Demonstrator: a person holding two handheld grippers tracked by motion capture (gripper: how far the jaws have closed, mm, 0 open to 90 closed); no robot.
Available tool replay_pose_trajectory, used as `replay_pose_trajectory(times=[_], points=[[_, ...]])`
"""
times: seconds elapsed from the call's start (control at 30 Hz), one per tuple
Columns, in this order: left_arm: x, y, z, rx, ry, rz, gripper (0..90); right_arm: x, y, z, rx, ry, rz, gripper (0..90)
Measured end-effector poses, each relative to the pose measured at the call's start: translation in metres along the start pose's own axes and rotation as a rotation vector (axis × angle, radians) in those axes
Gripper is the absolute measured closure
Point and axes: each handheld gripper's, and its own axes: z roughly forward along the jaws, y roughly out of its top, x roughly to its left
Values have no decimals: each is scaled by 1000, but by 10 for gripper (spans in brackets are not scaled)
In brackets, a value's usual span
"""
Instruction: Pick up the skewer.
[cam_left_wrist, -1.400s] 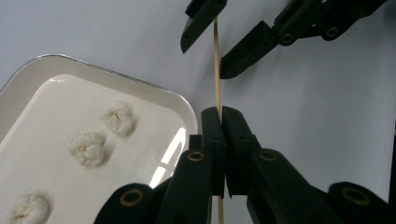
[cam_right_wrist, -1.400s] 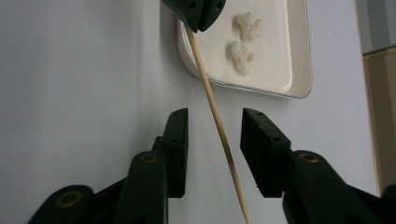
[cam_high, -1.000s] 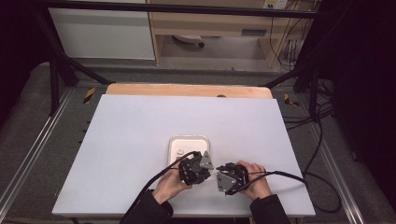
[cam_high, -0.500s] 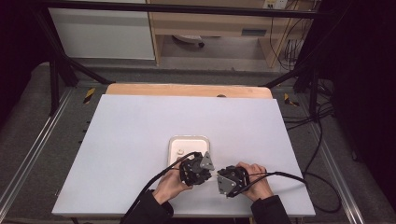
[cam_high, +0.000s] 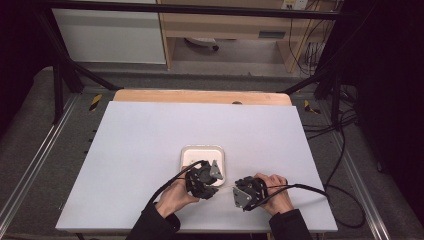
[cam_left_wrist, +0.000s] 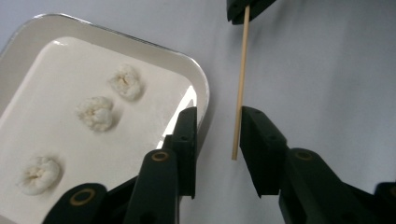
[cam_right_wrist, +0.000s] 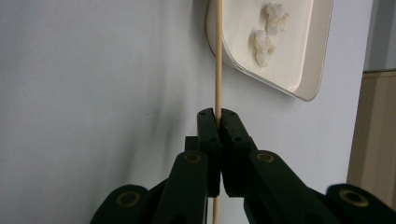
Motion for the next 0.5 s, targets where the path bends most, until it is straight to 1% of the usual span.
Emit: replay_pose_trajectory(times=[0.07,0.1,0.17,0.23,0.3,0.37,0.43,0.5], points=[[-1,1,1,7,-5,-1,710,0,1,1,10,4,-6,887],[-2,3,5,14,-21,2,724,0,1,1,15,4,-14,887],[-4,7,8,24,-20,15,745,1,3,1,16,4,-8,887],[-6,10,9,44,-8,30,774,0,5,1,11,2,-27,886],[-8,12,10,64,2,48,802,1,6,1,30,1,-25,887],[-8,12,11,71,4,49,833,0,6,0,24,-4,-40,886],[-8,12,11,79,4,49,851,0,7,0,26,-4,-41,886],[-8,12,11,84,-2,61,866,1,7,-1,35,-3,-36,886]])
